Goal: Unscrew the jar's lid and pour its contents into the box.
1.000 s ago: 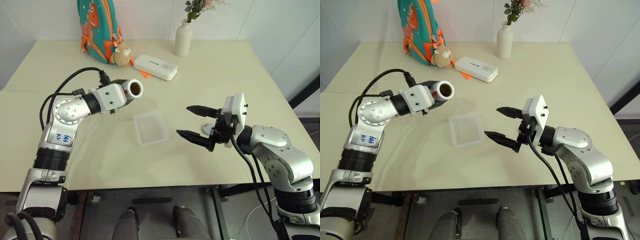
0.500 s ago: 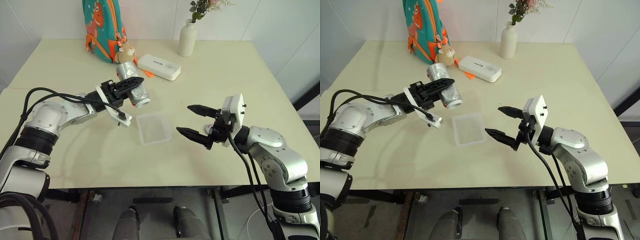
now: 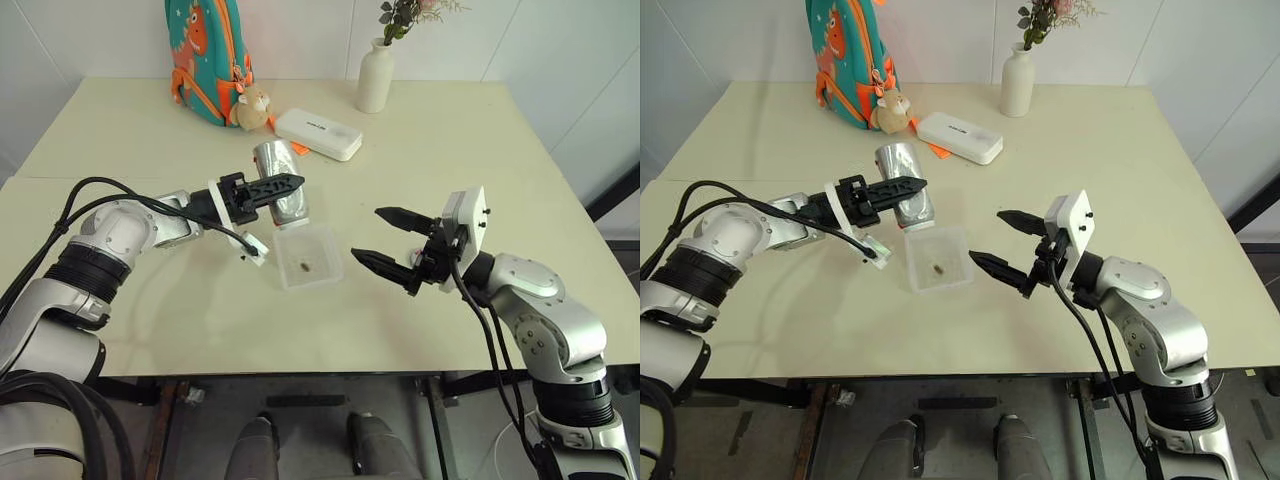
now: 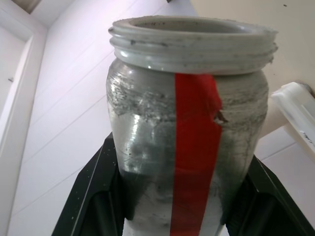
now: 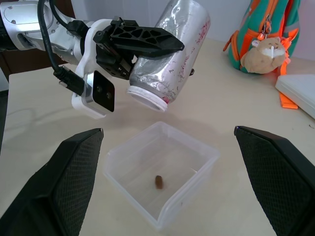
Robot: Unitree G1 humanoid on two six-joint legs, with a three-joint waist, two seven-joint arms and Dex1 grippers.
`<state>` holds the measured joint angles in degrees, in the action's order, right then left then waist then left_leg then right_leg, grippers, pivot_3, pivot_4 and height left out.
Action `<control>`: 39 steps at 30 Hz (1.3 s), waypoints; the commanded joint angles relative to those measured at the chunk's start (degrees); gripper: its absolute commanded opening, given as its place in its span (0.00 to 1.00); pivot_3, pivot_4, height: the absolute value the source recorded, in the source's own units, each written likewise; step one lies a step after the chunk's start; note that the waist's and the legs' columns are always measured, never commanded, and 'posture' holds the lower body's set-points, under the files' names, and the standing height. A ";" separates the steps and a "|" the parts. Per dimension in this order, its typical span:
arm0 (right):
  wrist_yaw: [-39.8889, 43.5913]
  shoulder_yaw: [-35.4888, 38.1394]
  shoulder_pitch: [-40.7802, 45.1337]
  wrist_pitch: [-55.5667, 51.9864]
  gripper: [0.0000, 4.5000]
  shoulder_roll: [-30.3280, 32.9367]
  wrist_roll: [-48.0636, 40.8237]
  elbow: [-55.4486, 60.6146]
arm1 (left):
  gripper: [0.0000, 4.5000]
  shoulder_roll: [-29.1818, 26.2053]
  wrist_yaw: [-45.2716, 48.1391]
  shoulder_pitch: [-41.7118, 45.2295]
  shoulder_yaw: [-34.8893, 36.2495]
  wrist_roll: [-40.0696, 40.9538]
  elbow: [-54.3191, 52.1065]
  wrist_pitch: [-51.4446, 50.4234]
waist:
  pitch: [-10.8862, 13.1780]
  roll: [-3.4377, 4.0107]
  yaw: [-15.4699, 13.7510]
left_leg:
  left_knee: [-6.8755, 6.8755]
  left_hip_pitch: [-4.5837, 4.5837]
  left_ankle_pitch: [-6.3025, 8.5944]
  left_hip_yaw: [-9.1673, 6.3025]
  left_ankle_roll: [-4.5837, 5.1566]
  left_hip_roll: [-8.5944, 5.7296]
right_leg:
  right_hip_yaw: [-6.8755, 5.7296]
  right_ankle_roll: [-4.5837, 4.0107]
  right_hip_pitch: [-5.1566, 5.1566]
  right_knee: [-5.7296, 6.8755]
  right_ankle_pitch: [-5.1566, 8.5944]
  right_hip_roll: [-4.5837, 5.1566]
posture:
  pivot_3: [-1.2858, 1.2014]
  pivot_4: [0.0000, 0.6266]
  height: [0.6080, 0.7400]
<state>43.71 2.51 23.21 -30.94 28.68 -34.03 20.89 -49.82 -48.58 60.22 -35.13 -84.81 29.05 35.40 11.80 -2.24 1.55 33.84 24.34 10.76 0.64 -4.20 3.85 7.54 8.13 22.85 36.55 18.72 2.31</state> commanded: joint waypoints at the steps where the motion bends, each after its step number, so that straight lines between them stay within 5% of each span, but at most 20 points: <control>1: -0.46 1.50 -0.22 1.10 1.00 -0.24 -1.13 1.93 | 0.44 0.11 0.23 2.11 0.24 1.19 0.45 -0.73 | 0.00 0.00 0.00 | 0.00 0.00 0.00 0.00 0.00 0.00 | 0.00 0.00 0.00 0.01 0.00 0.00 | 0.52 0.24 1.00; 8: -0.31 1.57 -0.32 1.11 1.00 0.17 -1.21 1.99 | 0.44 -1.14 6.19 2.23 3.52 11.41 2.86 6.60 | 0.00 0.00 0.00 | 0.03 -0.01 0.00 0.00 0.00 0.00 | 0.00 0.00 0.00 0.07 0.00 0.00 | 0.52 0.24 1.00; 13: 0.37 1.45 -0.78 0.96 1.00 0.64 -1.45 2.14 | 0.44 1.66 31.21 -1.49 11.95 43.50 10.84 12.76 | 0.00 0.01 0.05 | 0.04 -0.02 0.00 0.01 -0.01 0.00 | 0.00 0.00 0.00 0.12 0.00 0.00 | 0.52 0.24 1.00; 17: 1.00 1.23 -0.78 0.98 1.00 0.93 -1.37 1.93 | 0.44 8.68 60.67 -7.92 24.85 76.98 9.81 -6.24 | -0.01 0.02 0.07 | 0.14 -0.07 -0.01 0.04 -0.01 0.00 | 0.00 -0.07 0.00 0.34 0.05 0.00 | 0.52 0.24 1.00; 22: 2.03 0.76 -0.48 1.31 1.00 1.44 -0.66 1.14 | 0.44 13.50 69.30 -10.23 40.99 97.21 9.07 -33.76 | 0.00 0.00 0.69 | 0.34 -0.07 -0.04 -0.09 -0.01 0.02 | 0.00 -0.06 -0.01 0.61 0.05 -0.08 | 0.52 0.24 1.00; 29: 3.21 0.26 0.14 2.54 1.00 1.82 0.77 -0.40 | 0.44 11.35 66.33 -9.48 57.34 105.95 23.52 -40.53 | -0.01 -0.02 1.63 | 0.55 -0.15 -0.05 -0.19 -0.03 0.02 | -0.01 -0.01 -0.04 0.86 0.07 -0.09 | 0.52 0.24 1.00; 39: 6.84 -1.82 0.27 7.03 1.00 2.69 4.44 -2.72 | 0.44 8.45 66.04 -11.94 60.63 102.92 38.41 -25.78 | -0.06 -0.11 1.50 | 0.52 -0.13 -0.05 -0.18 -0.05 0.02 | -0.03 -0.02 -0.05 0.81 0.07 -0.08 | 0.52 0.24 1.00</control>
<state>49.67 0.19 23.16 -25.66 30.77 -29.80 17.51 -40.46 17.18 48.29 24.19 18.02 67.46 6.54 11.74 -2.35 3.04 34.36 24.21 10.70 0.46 -4.25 3.87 7.51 8.11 22.81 37.36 18.79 2.23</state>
